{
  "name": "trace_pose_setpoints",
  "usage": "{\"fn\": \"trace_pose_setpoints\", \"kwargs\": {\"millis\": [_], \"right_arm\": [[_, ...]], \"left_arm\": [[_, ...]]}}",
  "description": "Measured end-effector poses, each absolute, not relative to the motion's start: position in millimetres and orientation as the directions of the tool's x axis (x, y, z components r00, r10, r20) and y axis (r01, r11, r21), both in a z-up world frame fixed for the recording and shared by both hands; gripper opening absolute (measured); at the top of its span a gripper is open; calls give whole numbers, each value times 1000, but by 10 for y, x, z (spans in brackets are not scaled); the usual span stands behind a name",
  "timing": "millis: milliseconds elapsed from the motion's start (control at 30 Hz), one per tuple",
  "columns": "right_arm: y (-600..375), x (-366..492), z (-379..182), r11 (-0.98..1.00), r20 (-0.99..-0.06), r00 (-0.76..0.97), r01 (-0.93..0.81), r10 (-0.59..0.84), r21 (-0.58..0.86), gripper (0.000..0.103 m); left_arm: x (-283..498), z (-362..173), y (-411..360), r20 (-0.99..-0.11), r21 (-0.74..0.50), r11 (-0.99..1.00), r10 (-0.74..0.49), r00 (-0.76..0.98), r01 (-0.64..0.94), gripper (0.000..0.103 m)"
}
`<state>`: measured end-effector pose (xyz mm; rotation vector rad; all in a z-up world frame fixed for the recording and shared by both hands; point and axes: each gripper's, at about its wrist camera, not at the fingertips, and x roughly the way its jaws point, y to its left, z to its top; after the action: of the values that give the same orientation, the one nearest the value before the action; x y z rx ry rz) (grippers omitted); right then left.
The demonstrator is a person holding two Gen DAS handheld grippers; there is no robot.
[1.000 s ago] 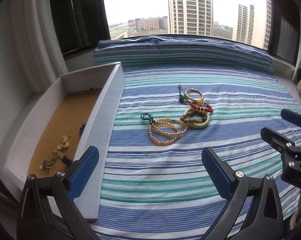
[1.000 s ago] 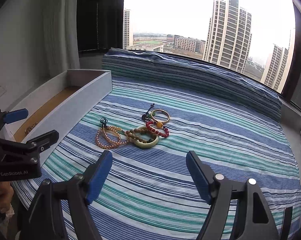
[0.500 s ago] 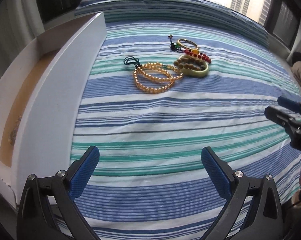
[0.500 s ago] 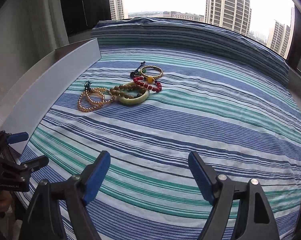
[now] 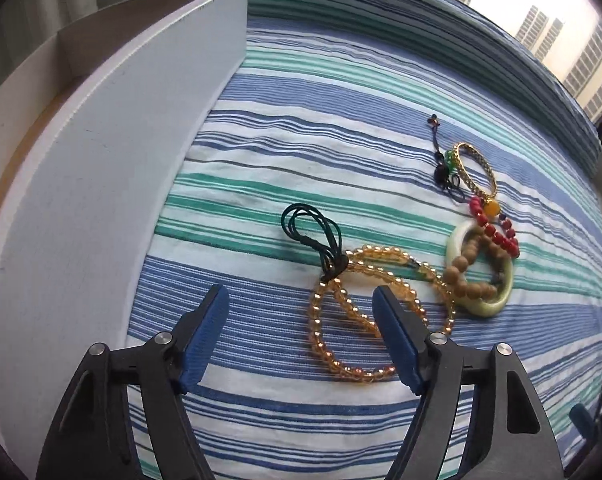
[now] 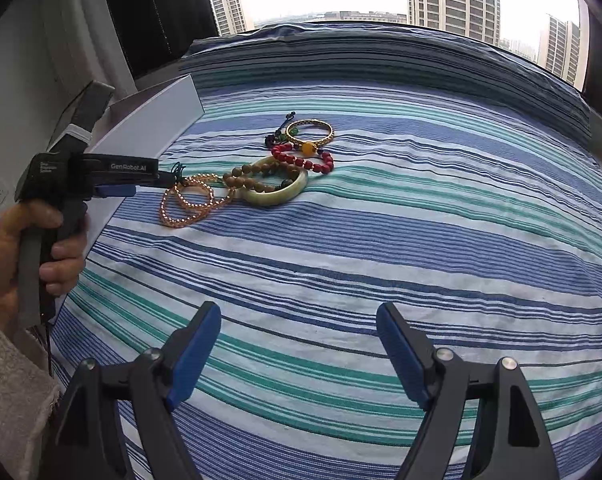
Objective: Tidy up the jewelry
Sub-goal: 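Grasp the amber bead bracelet with the left tool while the right tool grasps the red bead bracelet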
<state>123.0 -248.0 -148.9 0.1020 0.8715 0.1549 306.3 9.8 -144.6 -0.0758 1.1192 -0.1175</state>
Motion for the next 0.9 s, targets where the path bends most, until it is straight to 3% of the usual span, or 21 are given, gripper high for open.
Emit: {"fn": "trace_pose_setpoints", "kwargs": {"millis": [67,133,167,267,300,700,800,900], "right_arm": [[-2494,1215,-1486,983,-754,632,-95,180,156,82],[-2514,1212,-1475,983,-753,633,-94,180,157,82],[-2520,1224,-1469,983,-751,635,-93,180,157,82],[-2539,1284,-1457,983,-752,634,-88,180,161,82],[-2546,1315,-1455,983,-753,632,-88,180,161,82],[-2714,2195,-1367,978,-793,573,-86,205,191,80],[-2743,2616,-1308,969,-805,544,-68,237,240,60],[-2717,3071,-1292,966,-829,504,-45,243,255,57]], "left_arm": [[3073,-1485,54,-889,-102,993,-121,441,67,75],[3073,-1536,3,-893,-92,992,-118,434,81,64],[3058,-1537,-30,-888,-62,995,-93,449,84,56],[3007,-1536,-126,-882,-29,991,-88,463,132,17],[2984,-1533,-134,-884,-32,989,-94,458,141,15],[2411,-1235,73,-872,-96,979,-171,458,182,13],[2342,-1217,126,-871,-101,978,-176,458,184,13],[2263,-1223,166,-875,-114,978,-182,448,174,13]]}}
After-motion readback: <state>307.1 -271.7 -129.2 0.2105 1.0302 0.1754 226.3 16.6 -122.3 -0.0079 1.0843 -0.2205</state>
